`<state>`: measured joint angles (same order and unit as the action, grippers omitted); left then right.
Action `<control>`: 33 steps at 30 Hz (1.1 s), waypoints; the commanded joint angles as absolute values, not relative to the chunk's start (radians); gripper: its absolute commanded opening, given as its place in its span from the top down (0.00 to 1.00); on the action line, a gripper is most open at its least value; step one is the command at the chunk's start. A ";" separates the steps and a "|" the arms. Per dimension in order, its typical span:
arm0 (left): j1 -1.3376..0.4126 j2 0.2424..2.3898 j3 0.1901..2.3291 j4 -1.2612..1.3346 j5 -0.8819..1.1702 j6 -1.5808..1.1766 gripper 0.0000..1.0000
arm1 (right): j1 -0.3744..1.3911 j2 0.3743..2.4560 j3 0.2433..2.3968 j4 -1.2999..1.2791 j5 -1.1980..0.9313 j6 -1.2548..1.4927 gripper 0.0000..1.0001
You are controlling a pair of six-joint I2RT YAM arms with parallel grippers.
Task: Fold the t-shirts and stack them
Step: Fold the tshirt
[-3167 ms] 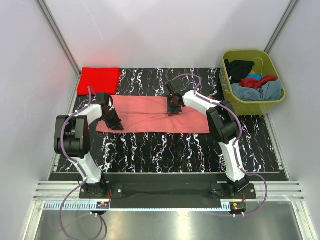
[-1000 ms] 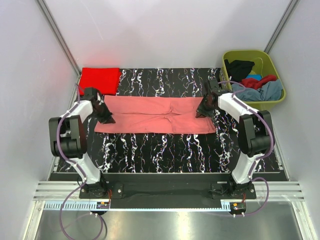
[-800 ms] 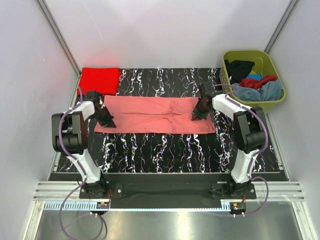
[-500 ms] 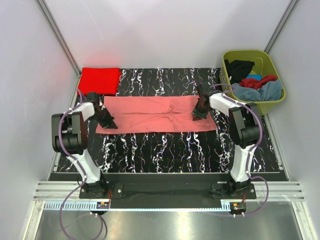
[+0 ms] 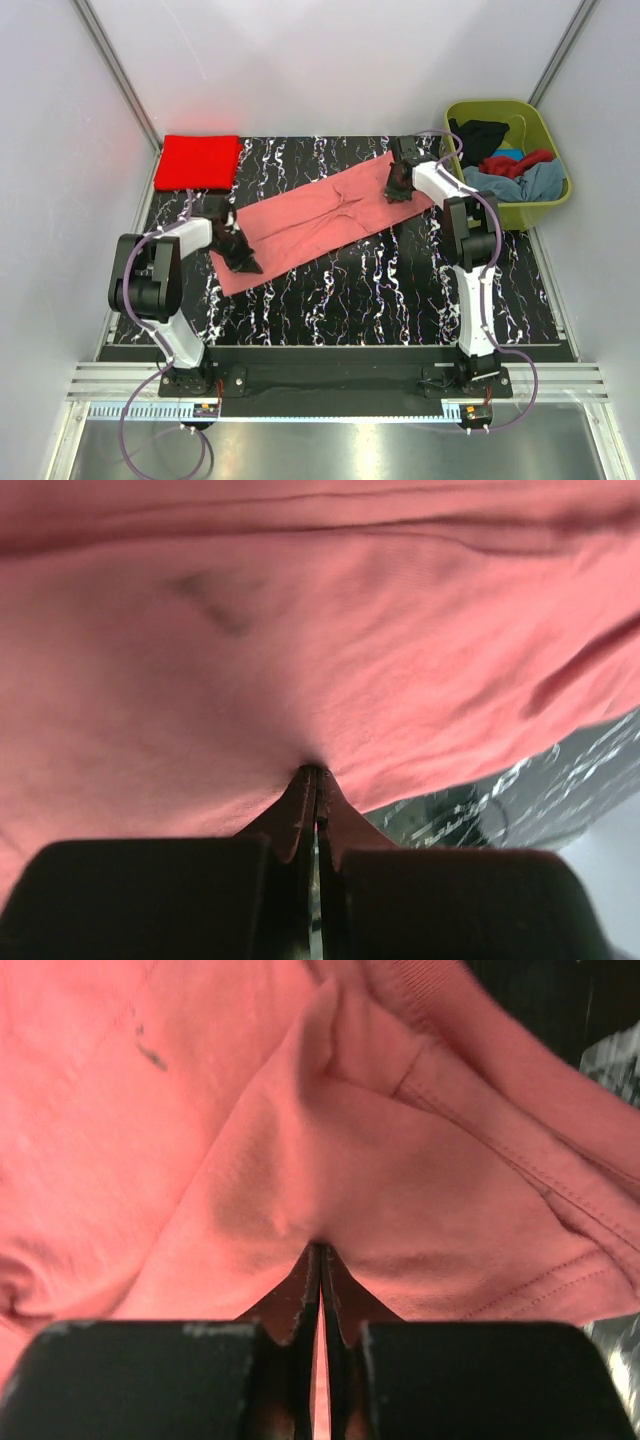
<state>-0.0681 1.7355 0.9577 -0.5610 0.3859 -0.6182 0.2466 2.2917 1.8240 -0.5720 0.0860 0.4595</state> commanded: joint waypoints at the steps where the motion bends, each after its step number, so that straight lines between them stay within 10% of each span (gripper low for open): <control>1: -0.152 1.735 0.867 -0.634 0.367 -0.652 1.00 | 0.219 2.359 1.940 -0.571 0.132 0.365 0.92; 18: -0.563 1.553 0.935 -0.626 0.368 -0.807 0.81 | 0.204 2.444 2.160 -0.669 0.025 0.354 0.85; 24: -0.555 1.379 1.097 -0.782 0.158 -0.603 0.57 | 0.204 2.324 2.088 -0.696 0.021 0.393 0.76; 33: -0.302 1.590 1.175 -0.793 0.087 -0.381 0.64 | 0.215 2.273 2.063 -0.698 -0.048 0.512 0.73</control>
